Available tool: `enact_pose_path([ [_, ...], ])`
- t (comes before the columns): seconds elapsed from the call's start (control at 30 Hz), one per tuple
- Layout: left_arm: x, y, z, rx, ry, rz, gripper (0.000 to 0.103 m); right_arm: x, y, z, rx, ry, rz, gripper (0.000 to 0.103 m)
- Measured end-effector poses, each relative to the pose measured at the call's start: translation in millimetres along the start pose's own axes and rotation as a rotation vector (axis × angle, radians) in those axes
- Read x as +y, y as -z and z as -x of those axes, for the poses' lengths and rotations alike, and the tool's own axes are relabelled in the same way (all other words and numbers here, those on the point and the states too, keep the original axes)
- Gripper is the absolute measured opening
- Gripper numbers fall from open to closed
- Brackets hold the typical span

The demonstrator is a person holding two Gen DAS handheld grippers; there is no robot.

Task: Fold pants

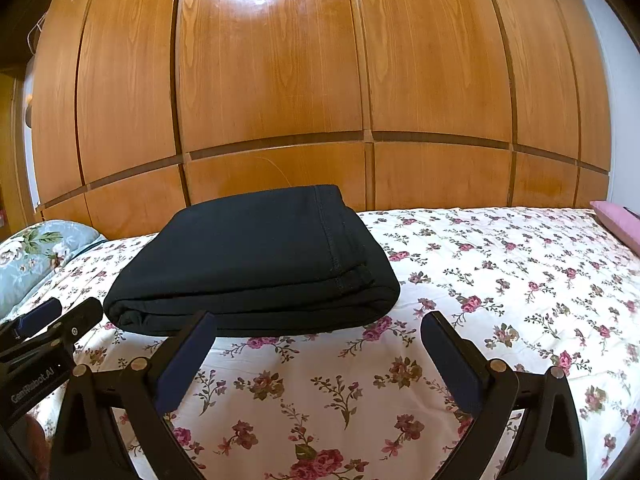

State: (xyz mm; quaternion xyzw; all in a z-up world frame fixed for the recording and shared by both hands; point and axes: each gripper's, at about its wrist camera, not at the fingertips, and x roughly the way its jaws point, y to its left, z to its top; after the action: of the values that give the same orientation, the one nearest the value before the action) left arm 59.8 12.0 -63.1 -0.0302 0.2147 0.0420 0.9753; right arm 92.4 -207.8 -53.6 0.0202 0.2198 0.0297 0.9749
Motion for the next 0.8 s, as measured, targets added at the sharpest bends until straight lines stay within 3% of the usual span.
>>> enact_pose_path([
  [0.8,0.2,0.2,-1.0,0.002,0.0,-0.005,0.077,-2.6,0.6,-1.5,0.006,-0.001,-0.014,0.102],
])
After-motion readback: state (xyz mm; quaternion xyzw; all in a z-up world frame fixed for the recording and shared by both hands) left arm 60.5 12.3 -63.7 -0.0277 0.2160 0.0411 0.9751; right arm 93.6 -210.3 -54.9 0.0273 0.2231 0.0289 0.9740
